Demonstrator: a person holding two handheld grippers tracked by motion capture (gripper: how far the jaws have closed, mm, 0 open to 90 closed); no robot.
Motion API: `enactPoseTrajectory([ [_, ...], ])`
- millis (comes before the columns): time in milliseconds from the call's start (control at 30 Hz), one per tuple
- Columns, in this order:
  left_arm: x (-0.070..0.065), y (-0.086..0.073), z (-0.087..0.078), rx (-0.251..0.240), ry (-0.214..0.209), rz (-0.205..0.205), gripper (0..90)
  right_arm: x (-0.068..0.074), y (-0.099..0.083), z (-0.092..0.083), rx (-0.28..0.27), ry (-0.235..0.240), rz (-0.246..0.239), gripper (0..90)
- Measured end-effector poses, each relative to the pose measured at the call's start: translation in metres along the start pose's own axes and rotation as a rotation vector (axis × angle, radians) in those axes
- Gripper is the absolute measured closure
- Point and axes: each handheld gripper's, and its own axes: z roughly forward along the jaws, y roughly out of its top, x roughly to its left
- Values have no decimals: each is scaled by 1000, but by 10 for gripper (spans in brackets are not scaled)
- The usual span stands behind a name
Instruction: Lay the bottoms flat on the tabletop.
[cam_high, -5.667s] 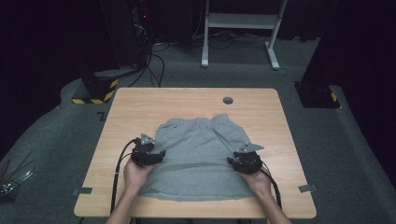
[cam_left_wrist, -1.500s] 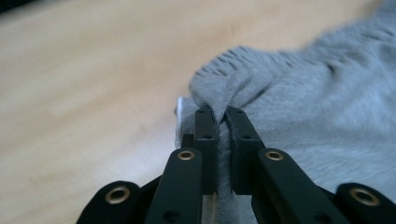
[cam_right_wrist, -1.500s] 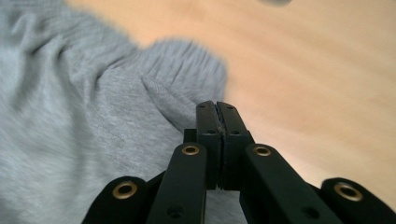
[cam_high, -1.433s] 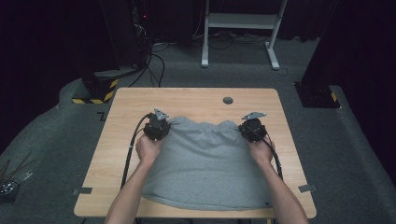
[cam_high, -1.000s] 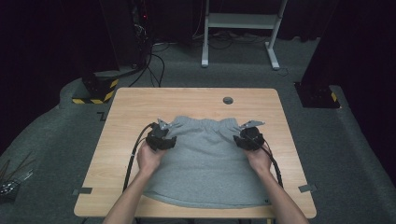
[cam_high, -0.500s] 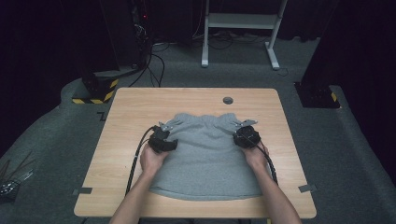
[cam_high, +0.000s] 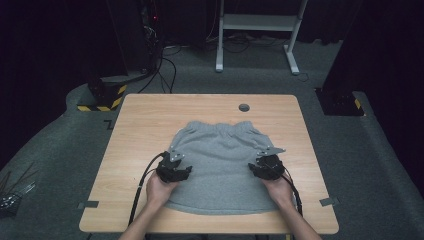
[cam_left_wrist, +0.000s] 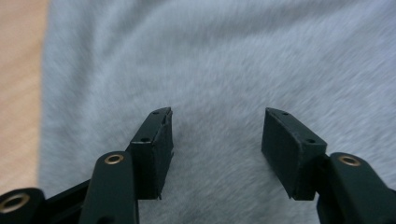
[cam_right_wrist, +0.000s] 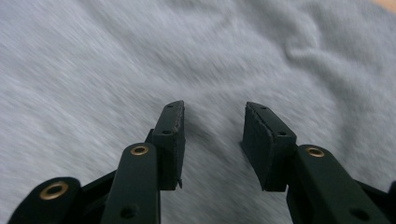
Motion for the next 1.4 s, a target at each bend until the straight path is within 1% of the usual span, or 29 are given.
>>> enactPoseTrajectory([
  [33,2,0,2,-18,1,-13,443,-6,1,3,-10,-17,-3,638],
  [100,9,10,13,-29,44,9,443,-14,7,9,-14,-52,12,638],
  [200,15,20,22,-19,57,-11,428,-27,19,20,-7,-88,14,637],
  [233,19,28,28,1,63,-33,425,-31,23,23,-1,-96,16,636],
  [267,19,28,28,1,63,-33,423,-33,27,25,8,-94,34,634],
  [367,20,31,25,7,65,-44,417,-33,28,26,8,-98,29,610],
  [400,18,27,14,-16,48,-41,417,-30,23,20,-3,-73,45,591],
  [467,15,24,-1,-43,15,-56,416,-25,17,10,-34,-55,36,589],
  [533,10,22,-16,-76,-1,-47,416,-19,12,-2,-67,-27,40,596],
  [567,10,22,-16,-76,-1,-47,416,-15,11,-8,-81,-13,29,602],
  [600,1,21,-28,-84,-27,-26,417,-10,9,-13,-88,10,27,610],
  [633,1,21,-28,-84,-27,-26,426,-10,9,-13,-88,10,27,610],
  [667,-10,17,-37,-88,-53,4,437,3,7,-21,-91,45,-10,626],
  [733,-16,15,-39,-81,-66,16,450,18,5,-23,-90,89,-44,639],
  [767,-27,9,-41,-76,-102,38,458,25,5,-23,-85,108,-60,643],
  [800,-33,6,-41,-68,-118,46,469,33,4,-22,-86,123,-80,644],
  [833,-33,6,-41,-68,-118,46,474,33,4,-22,-86,123,-80,644],
  [867,-43,1,-37,-48,-124,66,477,46,2,-17,-74,145,-113,645],
  [900,-43,1,-37,-48,-124,66,482,52,1,-13,-65,149,-130,644],
  [933,-49,-2,-29,-15,-119,84,487,57,0,-10,-57,152,-144,644],
  [967,-49,-2,-29,-15,-119,84,496,57,0,-10,-57,152,-144,644],
  [1033,-52,-8,-21,34,-152,62,535,66,-4,-2,-33,169,-156,642],
  [1067,-55,-11,-20,39,-169,59,552,69,-7,-2,-31,163,-168,637],
  [1133,-66,-19,-26,27,-188,85,542,71,-15,-8,-41,166,-176,626],
  [1167,-66,-19,-26,27,-188,85,543,72,-20,-12,-42,166,-179,622],
  [1200,-76,-24,-34,37,-214,113,542,73,-25,-16,-49,165,-187,619],
  [1233,-80,-27,-36,39,-219,124,542,74,-30,-20,-54,169,-190,616],
  [1367,-80,-28,-42,42,-220,111,522,74,-38,-27,-57,170,-201,598],
  [1400,-72,-27,-45,10,-180,90,485,73,-37,-28,-58,156,-205,584],
])
